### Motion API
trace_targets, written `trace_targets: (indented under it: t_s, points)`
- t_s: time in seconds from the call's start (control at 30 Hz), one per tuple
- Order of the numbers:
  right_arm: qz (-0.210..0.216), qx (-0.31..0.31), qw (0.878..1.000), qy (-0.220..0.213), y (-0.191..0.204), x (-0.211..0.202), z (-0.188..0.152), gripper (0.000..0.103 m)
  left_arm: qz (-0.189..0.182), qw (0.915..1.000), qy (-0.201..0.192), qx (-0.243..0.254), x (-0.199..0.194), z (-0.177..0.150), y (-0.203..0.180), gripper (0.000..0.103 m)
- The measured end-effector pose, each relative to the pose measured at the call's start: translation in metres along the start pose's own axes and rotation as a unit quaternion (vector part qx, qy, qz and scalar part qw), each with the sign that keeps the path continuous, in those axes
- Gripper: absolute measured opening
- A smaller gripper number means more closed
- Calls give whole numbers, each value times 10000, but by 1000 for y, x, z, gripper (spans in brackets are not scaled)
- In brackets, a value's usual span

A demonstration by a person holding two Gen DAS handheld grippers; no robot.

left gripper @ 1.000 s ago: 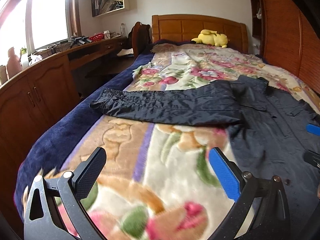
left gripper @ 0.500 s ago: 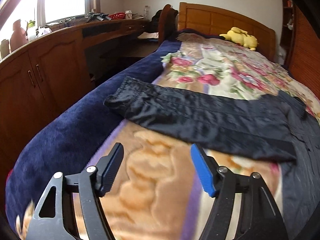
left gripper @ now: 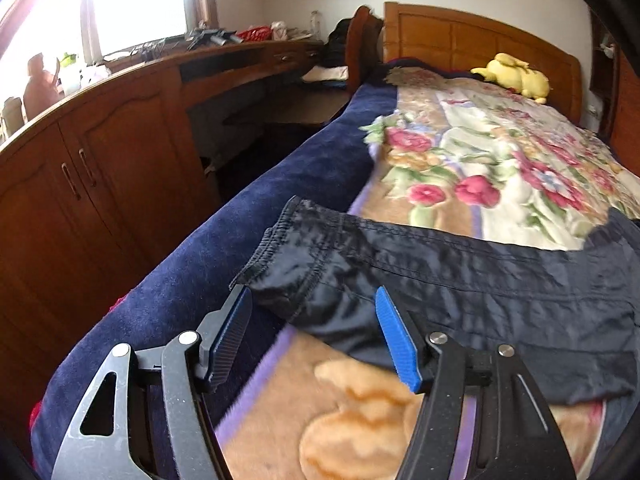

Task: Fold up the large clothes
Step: 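Move the left tool to the jacket sleeve cuff and close on it, then carry the sleeve across the jacket body with the left tool and release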

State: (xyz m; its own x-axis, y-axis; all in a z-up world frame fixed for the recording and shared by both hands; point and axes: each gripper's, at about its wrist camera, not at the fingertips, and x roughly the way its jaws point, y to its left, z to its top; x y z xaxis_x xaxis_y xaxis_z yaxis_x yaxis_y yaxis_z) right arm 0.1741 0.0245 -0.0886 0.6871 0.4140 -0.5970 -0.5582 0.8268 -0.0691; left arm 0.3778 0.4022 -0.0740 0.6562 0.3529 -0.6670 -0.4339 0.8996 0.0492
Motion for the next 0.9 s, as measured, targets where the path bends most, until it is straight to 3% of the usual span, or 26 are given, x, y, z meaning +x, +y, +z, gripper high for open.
trace_targets:
  t_s: [0.2, 0.4, 0.5, 0.53, 0.6, 0.73, 0.9]
  points:
    - [88, 97, 9999, 27, -4, 2, -3, 103, 141, 9989, 155, -427, 24, 0, 17, 65]
    - [19, 49, 9999, 124, -3, 8, -3, 103, 418, 9976, 390, -394, 41, -4, 21, 65]
    - [-16, 16, 9999, 119, -2, 7, -3, 103, 269, 9974, 495, -449, 49, -5, 23, 65]
    - [-25, 5, 9999, 117, -1, 7, -3, 103, 209, 9975, 512, -450, 50, -5, 22, 56]
    - [-32, -10, 9999, 111, -1, 7, -3, 103, -157, 9968, 652, -435, 52, -6, 21, 28]
    - [-14, 11, 9999, 114, -2, 7, -4, 103, -225, 9979, 556, -241, 41, -7, 15, 14]
    - [-16, -7, 10000, 92, -2, 5, -4, 103, -254, 9995, 150, 73, -1, -8, -1, 10]
